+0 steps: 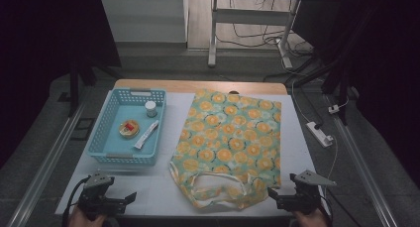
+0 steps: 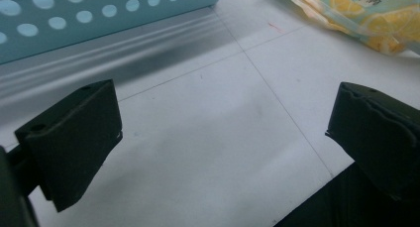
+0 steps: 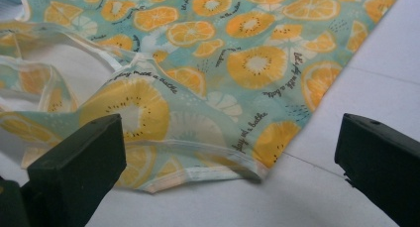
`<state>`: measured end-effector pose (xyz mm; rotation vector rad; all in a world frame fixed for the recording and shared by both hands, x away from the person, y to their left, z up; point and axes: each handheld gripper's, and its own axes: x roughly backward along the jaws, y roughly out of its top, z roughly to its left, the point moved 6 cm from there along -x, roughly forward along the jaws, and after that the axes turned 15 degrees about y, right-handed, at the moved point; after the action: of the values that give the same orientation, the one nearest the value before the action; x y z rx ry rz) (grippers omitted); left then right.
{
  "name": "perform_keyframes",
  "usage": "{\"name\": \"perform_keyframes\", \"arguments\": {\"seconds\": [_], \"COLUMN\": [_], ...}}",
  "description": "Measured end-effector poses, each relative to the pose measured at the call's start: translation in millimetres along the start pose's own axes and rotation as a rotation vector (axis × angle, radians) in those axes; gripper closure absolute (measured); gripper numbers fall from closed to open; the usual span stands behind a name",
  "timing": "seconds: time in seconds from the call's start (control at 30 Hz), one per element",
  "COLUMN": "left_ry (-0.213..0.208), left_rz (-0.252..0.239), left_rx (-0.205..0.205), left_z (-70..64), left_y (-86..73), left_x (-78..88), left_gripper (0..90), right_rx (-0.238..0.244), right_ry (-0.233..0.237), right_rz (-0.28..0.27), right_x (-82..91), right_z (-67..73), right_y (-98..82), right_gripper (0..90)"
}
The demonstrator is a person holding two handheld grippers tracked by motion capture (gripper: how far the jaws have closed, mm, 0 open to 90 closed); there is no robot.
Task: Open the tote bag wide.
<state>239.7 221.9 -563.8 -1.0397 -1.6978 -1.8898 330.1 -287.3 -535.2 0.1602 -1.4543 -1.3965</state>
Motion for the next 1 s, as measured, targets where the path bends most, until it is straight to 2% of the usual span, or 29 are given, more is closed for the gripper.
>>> {"name": "perform_keyframes", "arguments": {"seconds": [0.13,0.47,0.83,0.93,1.0], "left_ry": [-0.006,-0.019,-0.022,-0.024,-0.025], "left_rz": [-0.001,-0.001,0.002,-0.001,-0.004], "left_rx": [-0.024,-0.029,-0.028,-0.025,-0.023], "left_z": [-2.3,-2.6,-2.8,-2.4,-2.4], "left_y": [0.4,-0.4,-0.3,-0.3,-0.2], "left_x": [-0.1,0.1,-0.2,0.0,0.2], "left_gripper": [1.0,1.2,1.2,1.1,1.1], "right_rx": [0.006,0.073,0.068,0.051,0.066], "right_ry": [0.012,0.006,0.024,0.049,0.053], "right_rz": [0.007,0.034,0.027,0.03,0.044], "right_x": [-0.5,-3.8,-2.9,-3.2,-4.1], "right_z": [0.6,6.7,6.8,8.9,11.2], "right_y": [-0.3,-0.3,0.1,0.6,1.3], "right_gripper": [0.0,0.0,0.0,0.0,0.0]}}
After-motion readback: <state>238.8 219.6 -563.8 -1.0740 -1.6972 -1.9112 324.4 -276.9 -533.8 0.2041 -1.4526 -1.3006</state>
